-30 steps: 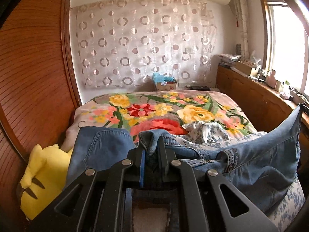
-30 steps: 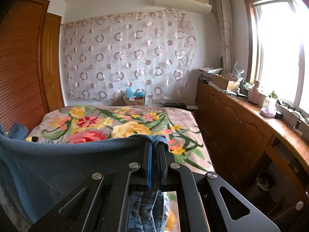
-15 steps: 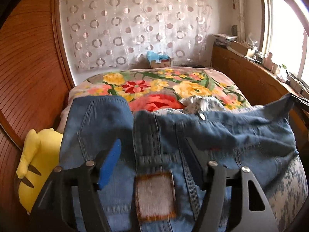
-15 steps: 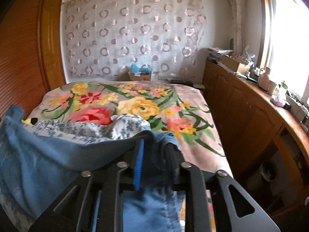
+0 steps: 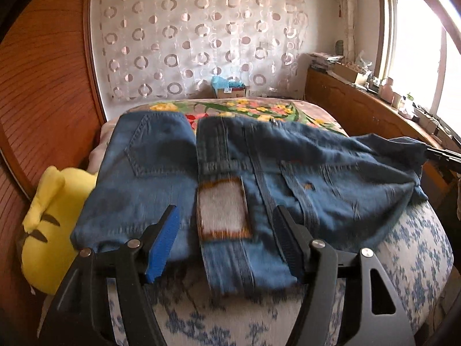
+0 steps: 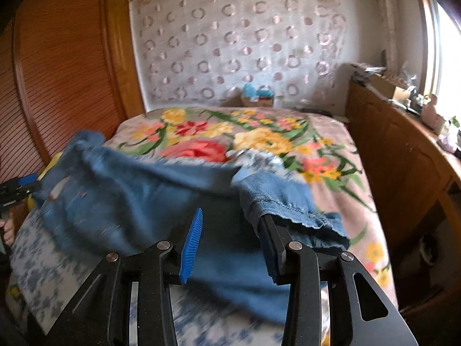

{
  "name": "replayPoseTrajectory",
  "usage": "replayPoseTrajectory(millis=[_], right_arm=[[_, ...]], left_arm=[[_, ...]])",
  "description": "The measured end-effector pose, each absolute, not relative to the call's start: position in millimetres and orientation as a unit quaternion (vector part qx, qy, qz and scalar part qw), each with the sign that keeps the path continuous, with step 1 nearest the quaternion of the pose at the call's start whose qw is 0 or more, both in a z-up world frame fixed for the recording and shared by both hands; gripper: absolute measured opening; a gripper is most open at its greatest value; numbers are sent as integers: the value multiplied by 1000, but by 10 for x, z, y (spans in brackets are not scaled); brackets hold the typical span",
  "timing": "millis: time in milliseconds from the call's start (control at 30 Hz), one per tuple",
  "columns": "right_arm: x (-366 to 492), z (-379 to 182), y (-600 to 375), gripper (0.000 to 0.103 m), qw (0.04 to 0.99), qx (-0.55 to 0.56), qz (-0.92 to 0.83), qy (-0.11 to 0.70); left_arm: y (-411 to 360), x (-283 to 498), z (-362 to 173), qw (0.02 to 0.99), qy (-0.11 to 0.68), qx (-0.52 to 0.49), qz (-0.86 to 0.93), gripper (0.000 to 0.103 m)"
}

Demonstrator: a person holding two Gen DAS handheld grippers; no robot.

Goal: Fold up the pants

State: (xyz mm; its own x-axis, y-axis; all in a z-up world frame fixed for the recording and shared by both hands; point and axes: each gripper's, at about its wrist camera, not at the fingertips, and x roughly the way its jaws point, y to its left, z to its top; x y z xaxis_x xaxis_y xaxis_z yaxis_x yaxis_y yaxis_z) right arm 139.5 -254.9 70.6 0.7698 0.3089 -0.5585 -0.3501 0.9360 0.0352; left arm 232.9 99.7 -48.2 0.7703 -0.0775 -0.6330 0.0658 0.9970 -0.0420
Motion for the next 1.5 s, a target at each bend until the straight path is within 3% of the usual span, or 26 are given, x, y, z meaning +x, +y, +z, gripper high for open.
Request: replayPoseTrajectory(millis=[133, 200, 333, 567, 700, 767, 933, 1267, 1300, 1400, 1500], right_arm=[[1260, 665, -2474, 44, 930, -34, 198, 308], [1278, 642, -2441, 54, 924, -35, 208, 318], [1239, 672, -2421, 55, 924, -47, 197, 324], [1157, 1046, -2806, 57, 961, -61, 72, 259], [1133, 1193, -3106, 67, 968, -54, 36, 244], [1105, 1233, -3218, 68, 968, -40, 45, 244], [1105, 1124, -3173, 68, 953, -29, 113, 279], [1790, 799, -3123, 68, 892, 2, 231, 388], [1869, 771, -3142, 68, 890, 5, 232, 393], [2037, 740, -3198, 68, 889, 13, 230, 396], [2128, 771, -3298, 68, 890, 28, 234, 389]], left_arm=[[1048, 2231, -605, 936, 348, -14, -38, 68], [1059, 2204, -649, 934, 354, -16, -40, 68], [1077, 2150, -720, 931, 361, -16, -43, 68], [1059, 2131, -847, 925, 376, -17, -48, 67], [1029, 2170, -896, 923, 381, -15, -49, 67], [1018, 2193, -925, 922, 384, -14, -49, 67], [995, 2264, -999, 917, 396, -15, -52, 54], [1014, 2371, -1028, 911, 406, -21, -65, 51], [1015, 2377, -1029, 911, 407, -22, -66, 41], [1001, 2371, -997, 913, 402, -17, -72, 26], [962, 2370, -974, 910, 407, -6, -79, 21]])
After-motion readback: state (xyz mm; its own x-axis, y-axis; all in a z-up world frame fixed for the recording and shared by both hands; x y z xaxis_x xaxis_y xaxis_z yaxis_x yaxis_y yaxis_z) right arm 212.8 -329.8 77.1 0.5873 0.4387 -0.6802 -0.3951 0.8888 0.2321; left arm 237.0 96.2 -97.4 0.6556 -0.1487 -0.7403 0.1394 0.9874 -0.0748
